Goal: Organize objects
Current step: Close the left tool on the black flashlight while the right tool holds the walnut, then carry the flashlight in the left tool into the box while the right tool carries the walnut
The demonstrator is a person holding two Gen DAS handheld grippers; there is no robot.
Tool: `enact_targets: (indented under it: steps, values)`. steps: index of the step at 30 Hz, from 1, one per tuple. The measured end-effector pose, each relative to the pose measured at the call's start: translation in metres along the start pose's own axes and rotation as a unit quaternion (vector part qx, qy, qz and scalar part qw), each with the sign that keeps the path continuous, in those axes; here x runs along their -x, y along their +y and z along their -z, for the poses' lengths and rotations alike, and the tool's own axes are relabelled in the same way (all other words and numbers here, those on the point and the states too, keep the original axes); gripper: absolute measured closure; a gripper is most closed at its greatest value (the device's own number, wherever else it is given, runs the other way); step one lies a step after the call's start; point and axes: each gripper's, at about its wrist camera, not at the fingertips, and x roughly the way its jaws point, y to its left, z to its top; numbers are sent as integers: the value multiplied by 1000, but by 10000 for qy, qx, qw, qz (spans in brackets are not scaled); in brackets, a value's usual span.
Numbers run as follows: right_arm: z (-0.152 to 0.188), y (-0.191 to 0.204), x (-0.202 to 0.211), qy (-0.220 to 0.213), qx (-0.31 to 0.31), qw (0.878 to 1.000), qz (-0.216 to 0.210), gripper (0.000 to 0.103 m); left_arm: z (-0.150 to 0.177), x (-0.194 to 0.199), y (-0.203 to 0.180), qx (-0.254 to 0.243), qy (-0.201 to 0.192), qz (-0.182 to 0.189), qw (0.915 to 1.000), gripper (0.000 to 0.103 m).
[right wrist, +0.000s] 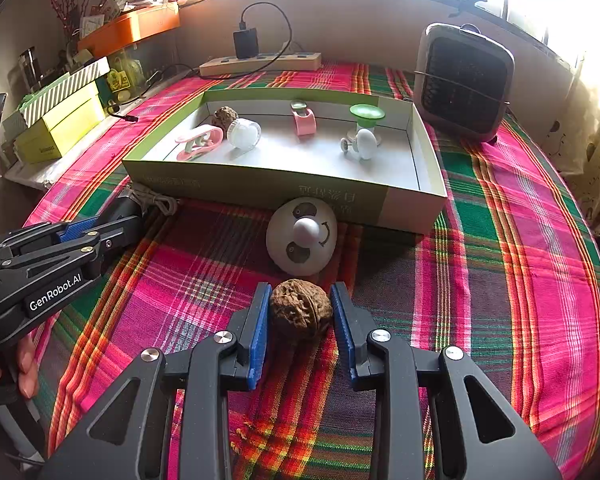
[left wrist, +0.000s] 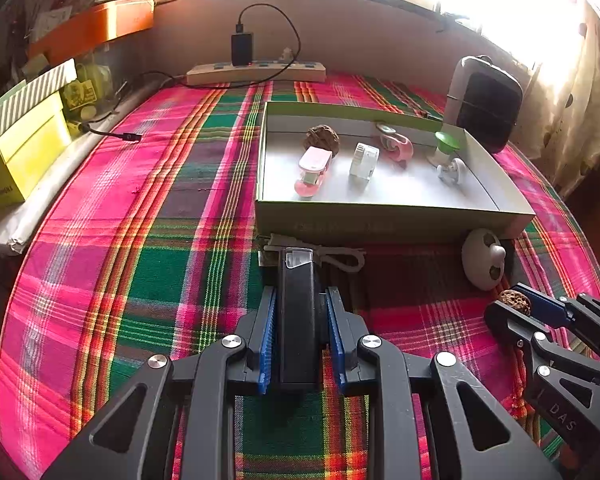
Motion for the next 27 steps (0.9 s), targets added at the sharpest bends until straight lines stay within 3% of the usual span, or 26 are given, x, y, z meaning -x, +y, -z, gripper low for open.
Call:
enact_targets:
  steps: [12, 27]
  values:
    - [-4, -2, 4, -37, 5, 9999, -100, 72, -8, 12, -1, -45, -61, 112, 9999, 82]
    - [-24, -6, 25, -326, -23, 9981, -520, 72, -29, 35, -4, -128, -291, 407, 9987, 82]
